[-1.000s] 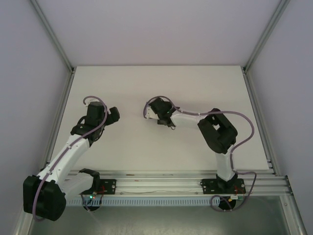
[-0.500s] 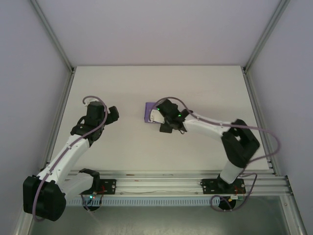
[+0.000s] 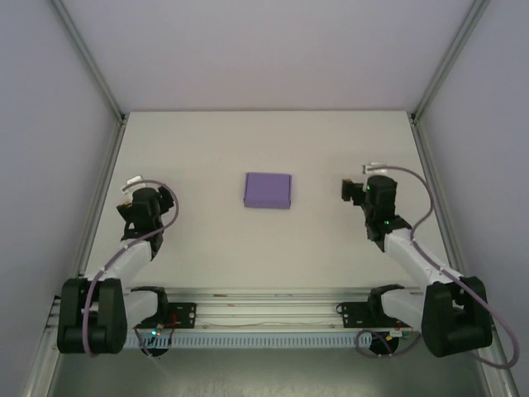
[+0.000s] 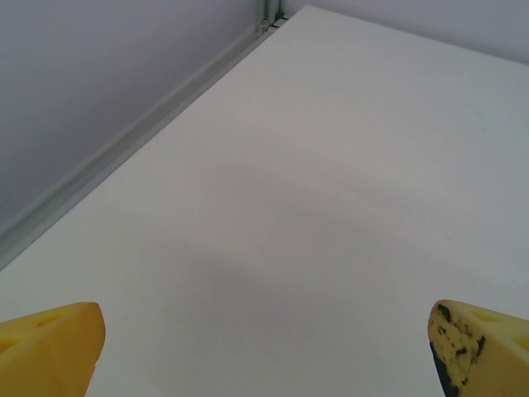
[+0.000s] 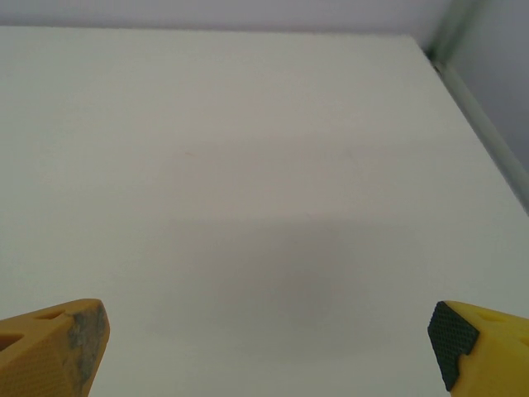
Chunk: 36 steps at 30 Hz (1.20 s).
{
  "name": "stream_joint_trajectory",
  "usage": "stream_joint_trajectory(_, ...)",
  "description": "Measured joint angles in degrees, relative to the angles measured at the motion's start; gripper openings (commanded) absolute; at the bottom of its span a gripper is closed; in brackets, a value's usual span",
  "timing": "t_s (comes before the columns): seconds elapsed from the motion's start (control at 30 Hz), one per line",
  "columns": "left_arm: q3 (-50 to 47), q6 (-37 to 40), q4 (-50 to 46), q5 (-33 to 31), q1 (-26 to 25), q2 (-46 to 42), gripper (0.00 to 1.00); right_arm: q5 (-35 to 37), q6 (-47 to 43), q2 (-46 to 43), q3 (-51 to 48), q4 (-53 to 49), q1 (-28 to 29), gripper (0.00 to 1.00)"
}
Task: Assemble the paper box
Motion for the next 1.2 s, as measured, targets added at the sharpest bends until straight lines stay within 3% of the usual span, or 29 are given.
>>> stream_joint_trajectory(0.17, -3.2, 2.7, 15.6, 3.8, 0.4, 8.0, 1.0, 1.2, 6.8, 1.9, -10.6, 13.0, -4.2, 1.0)
stream_joint_trajectory(0.47, -3.7, 5.6, 31.9, 13.4, 1.0, 18.3, 1.0, 0.1, 7.8, 20.0, -11.3, 38.0, -6.8, 1.0)
stream_joint_trajectory(0.7, -3.3, 7.4, 35.6, 14.3, -0.9, 22.1, 1.0, -0.9, 9.1, 23.6, -5.2, 34.6, -8.4, 1.0)
stream_joint_trajectory(1.2, -2.5, 9.1, 35.1, 13.4, -2.6, 22.2, 1.0, -0.7, 9.7, 23.6, -5.2, 34.8, -8.4, 1.0)
